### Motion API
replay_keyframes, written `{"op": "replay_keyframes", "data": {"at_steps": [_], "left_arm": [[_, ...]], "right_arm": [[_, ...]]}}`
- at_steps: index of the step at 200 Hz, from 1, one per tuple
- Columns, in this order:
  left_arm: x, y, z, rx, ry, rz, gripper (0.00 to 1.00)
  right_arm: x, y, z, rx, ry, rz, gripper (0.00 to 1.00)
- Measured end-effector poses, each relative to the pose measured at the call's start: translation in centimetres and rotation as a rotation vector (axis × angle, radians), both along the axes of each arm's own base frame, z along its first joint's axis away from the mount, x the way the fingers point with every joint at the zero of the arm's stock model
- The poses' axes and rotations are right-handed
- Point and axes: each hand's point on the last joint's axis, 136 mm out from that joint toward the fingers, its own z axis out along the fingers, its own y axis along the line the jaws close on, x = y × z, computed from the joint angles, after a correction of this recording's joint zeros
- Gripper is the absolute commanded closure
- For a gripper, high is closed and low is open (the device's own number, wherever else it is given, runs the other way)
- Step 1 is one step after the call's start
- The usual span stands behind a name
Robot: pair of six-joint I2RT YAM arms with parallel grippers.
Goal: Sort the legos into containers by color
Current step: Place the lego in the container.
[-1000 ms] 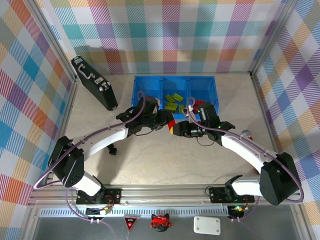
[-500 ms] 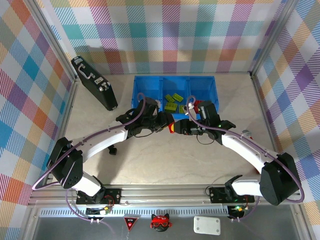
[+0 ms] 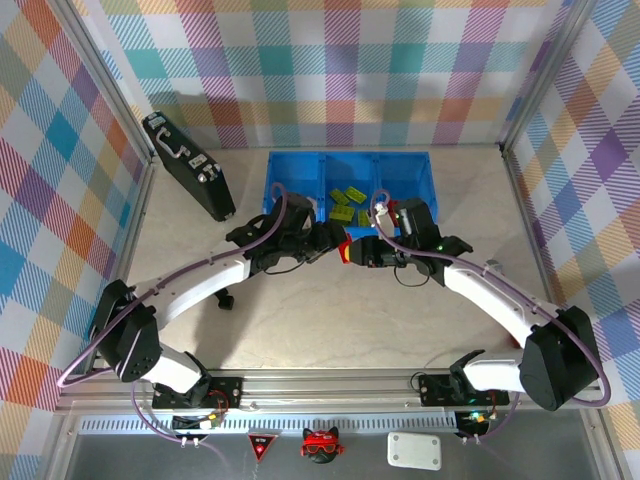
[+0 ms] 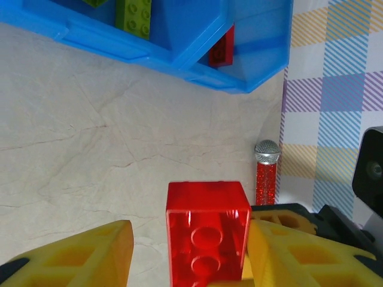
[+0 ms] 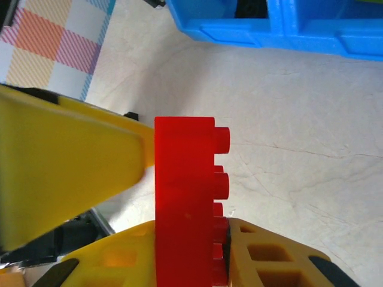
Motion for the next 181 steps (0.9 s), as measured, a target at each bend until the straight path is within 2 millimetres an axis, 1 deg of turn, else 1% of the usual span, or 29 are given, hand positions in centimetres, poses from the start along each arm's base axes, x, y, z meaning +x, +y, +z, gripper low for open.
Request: {"op": "replay_keyframes", "data": {"at_steps": [16,34,50,70,91,112,137,155,181], "left_arm": [[-0.2,1.0,0.5,0.02,-0.013,0.003,0.46],[-0.2,2.9,1.1,0.056,-0.033,0.018,0.45],[0.2,5.1,1.7,0.081,-0.048,0.049,0.45],[0.7,8.2,2.2,0.099,-0.065,0.103,0.45],[0.5,11.8,1.3,0.127,-0.051,0.162,0.44],[-0.2,15.0,0.0,0.168,-0.016,0.211,0.44],[-1.1,17.9,-0.7,0.21,0.009,0.247,0.44],[-1.7,19.8,-1.3,0.234,0.023,0.277,0.43],[-2.6,22.0,-2.2,0.256,0.056,0.314,0.43]], "right_arm": [[0.5,-0.6,0.2,-0.034,-0.011,-0.02,0.75],[1.7,-1.7,0.3,-0.079,-0.023,-0.058,0.75],[3.2,-3.1,0.4,-0.122,-0.023,-0.106,0.75],[5.5,-5.3,0.2,-0.174,-0.011,-0.169,0.74],[8.0,-7.8,0.0,-0.222,0.01,-0.241,0.73],[10.8,-10.2,-0.3,-0.257,0.034,-0.308,0.73],[14.2,-12.2,-1.0,-0.288,0.059,-0.356,0.73],[16.6,-12.7,-1.9,-0.312,0.075,-0.367,0.73],[20.0,-12.4,-3.6,-0.344,0.094,-0.357,0.73]]}}
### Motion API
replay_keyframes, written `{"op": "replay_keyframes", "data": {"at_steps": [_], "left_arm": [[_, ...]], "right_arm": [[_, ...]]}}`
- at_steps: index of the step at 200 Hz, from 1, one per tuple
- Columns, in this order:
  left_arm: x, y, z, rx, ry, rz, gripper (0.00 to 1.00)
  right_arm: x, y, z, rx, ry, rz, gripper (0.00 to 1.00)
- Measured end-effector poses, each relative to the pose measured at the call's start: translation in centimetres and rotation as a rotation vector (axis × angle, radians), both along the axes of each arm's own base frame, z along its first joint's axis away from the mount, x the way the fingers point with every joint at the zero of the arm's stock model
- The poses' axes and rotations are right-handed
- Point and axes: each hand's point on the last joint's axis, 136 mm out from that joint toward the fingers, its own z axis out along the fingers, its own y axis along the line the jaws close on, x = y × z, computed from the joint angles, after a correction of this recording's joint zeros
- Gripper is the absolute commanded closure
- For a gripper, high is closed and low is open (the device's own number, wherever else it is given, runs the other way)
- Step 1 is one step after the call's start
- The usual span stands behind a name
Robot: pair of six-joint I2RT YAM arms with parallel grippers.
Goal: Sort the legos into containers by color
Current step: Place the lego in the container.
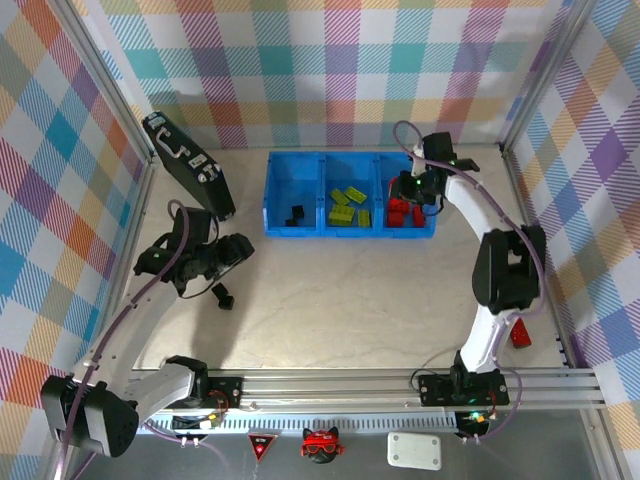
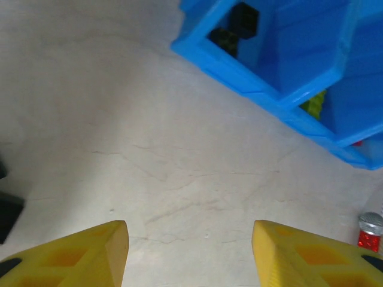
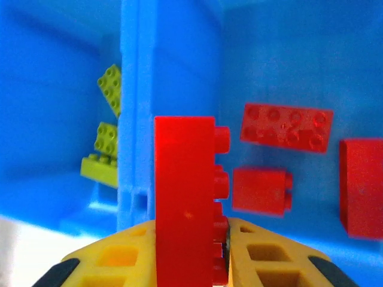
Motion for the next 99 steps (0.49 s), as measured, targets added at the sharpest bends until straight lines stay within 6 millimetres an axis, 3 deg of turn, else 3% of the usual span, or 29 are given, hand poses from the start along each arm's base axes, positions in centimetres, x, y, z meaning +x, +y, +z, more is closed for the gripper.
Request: {"op": "replay_keyframes", "data": {"at_steps": [40,99], "left_arm": [[-1.0,1.2,-1.0,0.019,0.04,0.009,0.43],[-1.6,2.0,-1.8,0.04,0.074,0.014,0.43]], "right_arm": [[3.9,0.4,-3.1,-0.03,0.033,0.01,0.73],[6.9,0.4,-7.0,-0.043,0.084,0.019,0.71]]}}
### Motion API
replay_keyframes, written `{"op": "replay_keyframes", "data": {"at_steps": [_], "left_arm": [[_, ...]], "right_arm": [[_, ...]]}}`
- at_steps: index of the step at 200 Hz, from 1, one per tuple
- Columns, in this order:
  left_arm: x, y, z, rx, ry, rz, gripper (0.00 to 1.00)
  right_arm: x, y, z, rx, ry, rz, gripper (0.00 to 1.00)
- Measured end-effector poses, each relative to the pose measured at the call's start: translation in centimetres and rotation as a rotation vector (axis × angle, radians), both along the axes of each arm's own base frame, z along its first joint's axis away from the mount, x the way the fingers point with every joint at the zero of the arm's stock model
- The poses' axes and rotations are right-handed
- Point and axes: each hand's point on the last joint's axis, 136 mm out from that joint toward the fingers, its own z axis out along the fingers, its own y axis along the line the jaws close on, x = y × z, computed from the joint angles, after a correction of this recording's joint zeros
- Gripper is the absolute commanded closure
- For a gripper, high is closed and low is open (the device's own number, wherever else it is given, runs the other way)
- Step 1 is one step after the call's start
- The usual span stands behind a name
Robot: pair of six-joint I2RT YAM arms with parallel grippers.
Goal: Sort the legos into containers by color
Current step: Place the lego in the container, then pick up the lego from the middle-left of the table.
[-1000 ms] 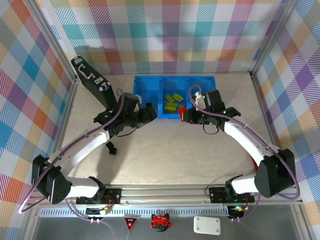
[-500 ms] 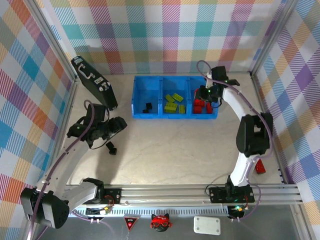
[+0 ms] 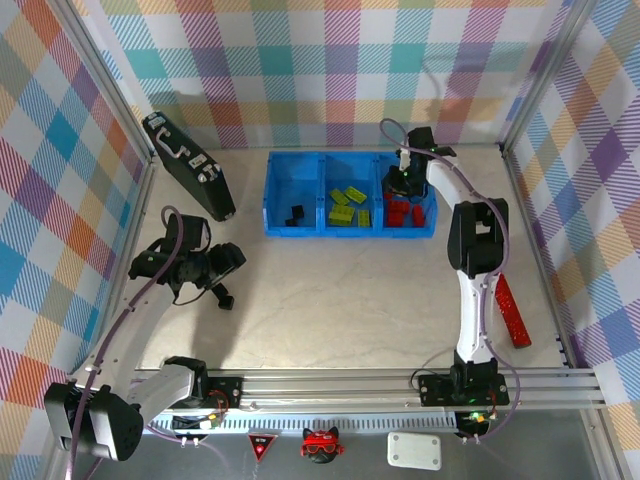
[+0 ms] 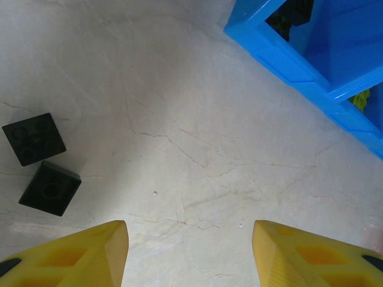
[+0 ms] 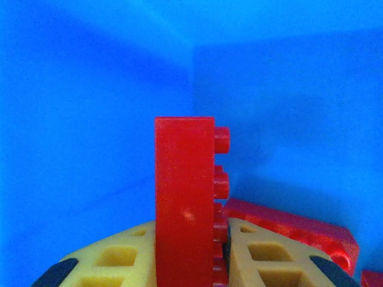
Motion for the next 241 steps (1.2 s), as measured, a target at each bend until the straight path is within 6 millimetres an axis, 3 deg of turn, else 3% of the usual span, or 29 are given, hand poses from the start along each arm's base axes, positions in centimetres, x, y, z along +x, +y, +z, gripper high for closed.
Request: {"op": "replay_keyframes", "data": {"at_steps": [42,83,110,155,175,202,241], "left_arm": [[-0.4,0.3,-0.6,0.017,0.019,-0.002,0.43],[-0.3,0.6,-0.7,0.036,0.02,0.004,0.43],[-0.2,1.1,-0.9,0.057,0.021,0.014,0.43],[-0.4,2.3,-2.6,0.123,0.077,0.04,0.43],[-0.6,3.1,-3.8,0.164,0.124,0.059,0.43],[-1.2,3.8,-6.0,0.203,0.196,0.073,0.43],[-2.3,4.7,-8.3,0.258,0.272,0.091,0.43]], "right_arm": [[0.1,-0.2,-1.2,-0.008,0.026,0.0,0.57],[-0.2,-0.3,-0.7,-0.01,0.03,-0.002,0.56],[-0.9,-0.5,1.9,-0.009,-0.004,-0.005,0.56],[-3.6,-0.8,9.3,0.02,-0.121,-0.005,0.56],[-5.2,-0.9,11.6,0.035,-0.16,-0.002,0.56],[-7.6,-1.1,12.6,0.05,-0.17,0.001,0.56],[-10.7,-1.4,12.0,0.051,-0.146,0.003,0.56]]}}
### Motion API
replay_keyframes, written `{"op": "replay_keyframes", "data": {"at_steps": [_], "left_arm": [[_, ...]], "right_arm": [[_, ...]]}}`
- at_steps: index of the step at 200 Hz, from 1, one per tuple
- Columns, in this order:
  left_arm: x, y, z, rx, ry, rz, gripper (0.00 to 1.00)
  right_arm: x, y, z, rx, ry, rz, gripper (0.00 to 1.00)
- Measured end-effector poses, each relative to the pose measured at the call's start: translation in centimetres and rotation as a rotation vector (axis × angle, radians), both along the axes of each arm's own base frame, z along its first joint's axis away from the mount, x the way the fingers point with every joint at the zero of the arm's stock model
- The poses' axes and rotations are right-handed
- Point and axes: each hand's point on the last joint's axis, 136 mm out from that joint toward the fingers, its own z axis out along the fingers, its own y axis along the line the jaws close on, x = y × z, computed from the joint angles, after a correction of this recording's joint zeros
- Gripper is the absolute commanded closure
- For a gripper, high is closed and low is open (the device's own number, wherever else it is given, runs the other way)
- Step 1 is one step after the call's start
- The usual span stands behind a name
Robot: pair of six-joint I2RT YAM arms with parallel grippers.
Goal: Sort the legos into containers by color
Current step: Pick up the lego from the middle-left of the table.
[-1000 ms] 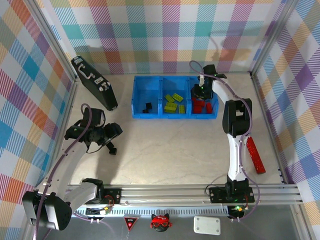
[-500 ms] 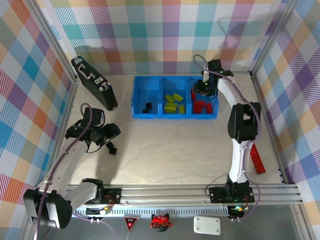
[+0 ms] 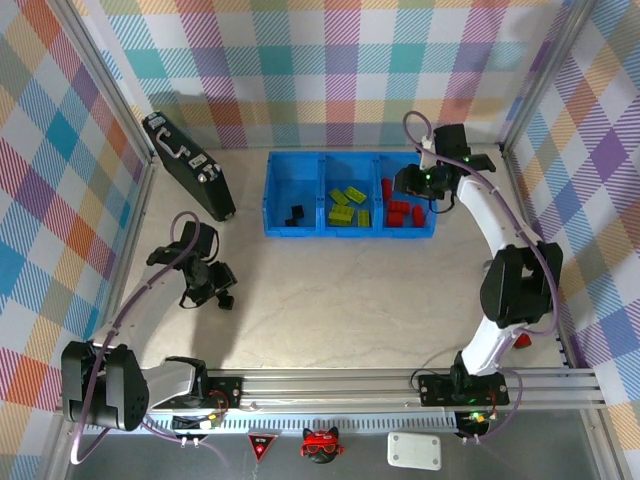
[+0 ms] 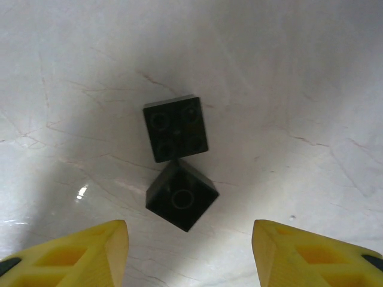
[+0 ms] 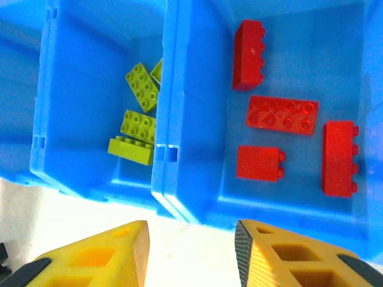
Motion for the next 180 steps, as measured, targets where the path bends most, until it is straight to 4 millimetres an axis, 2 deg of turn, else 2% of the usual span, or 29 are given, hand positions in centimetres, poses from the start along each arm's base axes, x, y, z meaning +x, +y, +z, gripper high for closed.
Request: {"op": "replay_keyframes", "data": {"at_steps": [46,95,121,180], "left_arm": [[0.8,0.1,-1.6,0.015,0.031,0.01,0.44],[1.7,0.3,-4.0,0.028,0.084,0.018,0.43],[1.9,0.8,-4.5,0.051,0.097,0.029,0.43],[2.5,1.5,-4.9,0.069,0.1,0.039,0.56]], "right_arm": [[-2.3,-0.3,0.0,0.003,0.003,0.0,0.56],[-3.2,-0.5,0.1,0.002,0.002,-0.001,0.56],[-3.8,-0.6,0.3,0.0,-0.004,-0.002,0.56],[-5.0,-0.9,-0.3,-0.007,0.012,-0.002,0.56]]}}
